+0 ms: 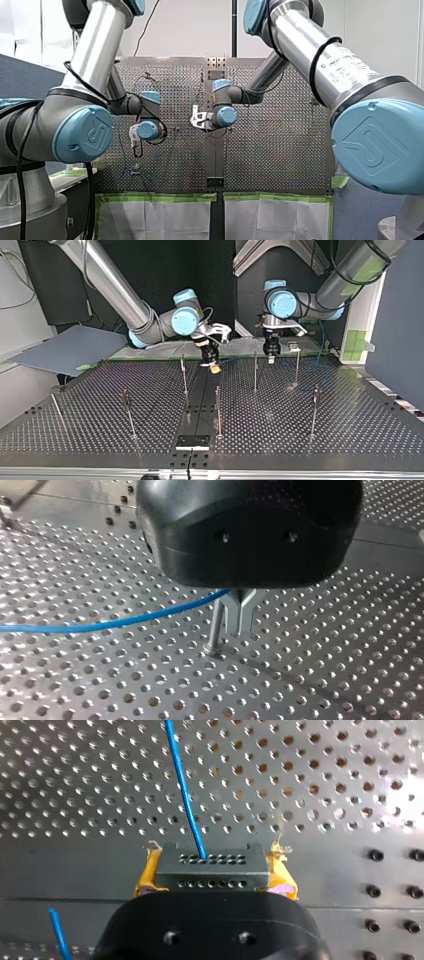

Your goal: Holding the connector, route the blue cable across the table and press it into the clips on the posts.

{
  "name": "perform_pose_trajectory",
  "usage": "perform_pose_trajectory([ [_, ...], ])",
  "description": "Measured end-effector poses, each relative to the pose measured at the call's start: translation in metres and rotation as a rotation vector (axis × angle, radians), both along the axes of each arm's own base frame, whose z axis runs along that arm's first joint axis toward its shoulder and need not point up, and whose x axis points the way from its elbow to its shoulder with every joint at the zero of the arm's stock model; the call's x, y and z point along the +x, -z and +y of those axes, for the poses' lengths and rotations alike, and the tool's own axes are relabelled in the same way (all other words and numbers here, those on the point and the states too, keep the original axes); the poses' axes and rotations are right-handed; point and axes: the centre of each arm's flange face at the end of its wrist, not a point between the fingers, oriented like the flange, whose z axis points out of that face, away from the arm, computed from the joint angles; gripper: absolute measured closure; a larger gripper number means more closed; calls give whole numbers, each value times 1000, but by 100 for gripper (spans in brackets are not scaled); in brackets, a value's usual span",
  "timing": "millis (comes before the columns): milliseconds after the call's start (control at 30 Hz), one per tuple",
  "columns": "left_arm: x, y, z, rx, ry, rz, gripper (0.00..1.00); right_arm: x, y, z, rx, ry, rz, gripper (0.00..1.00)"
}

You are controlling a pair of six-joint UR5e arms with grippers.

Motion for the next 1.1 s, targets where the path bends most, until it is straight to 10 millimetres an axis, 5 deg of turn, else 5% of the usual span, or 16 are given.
perform_pose_trajectory([
  [267, 24, 10, 6, 9, -15, 25, 99, -7, -2, -13, -1, 3, -16, 100],
  [633, 58, -15, 10, 9, -27, -12, 99, -17, -3, -26, 2, 19, -23, 100],
  [733, 62, -19, 10, 10, -29, -14, 86, -19, -3, -30, 4, 18, -25, 100],
  [800, 62, -19, 10, 14, -29, -6, 59, -21, -3, -32, 5, 17, -26, 100],
  [833, 61, -19, 11, 15, -30, -1, 59, -21, -3, -32, 5, 17, -26, 100],
  [867, 61, -18, 11, 17, -31, 4, 46, -22, -3, -32, 6, 17, -26, 100],
  [900, 60, -18, 11, 19, -33, 12, 22, -22, -3, -33, 6, 18, -26, 100],
  [933, 59, -17, 11, 21, -35, 19, 22, -22, -3, -33, 6, 18, -26, 100],
  [967, 59, -17, 12, 23, -39, 26, 5, -22, -3, -33, 6, 17, -26, 100],
  [1100, 55, -14, 14, 38, -55, 60, 0, -22, -3, -33, 6, 17, -26, 100],
])
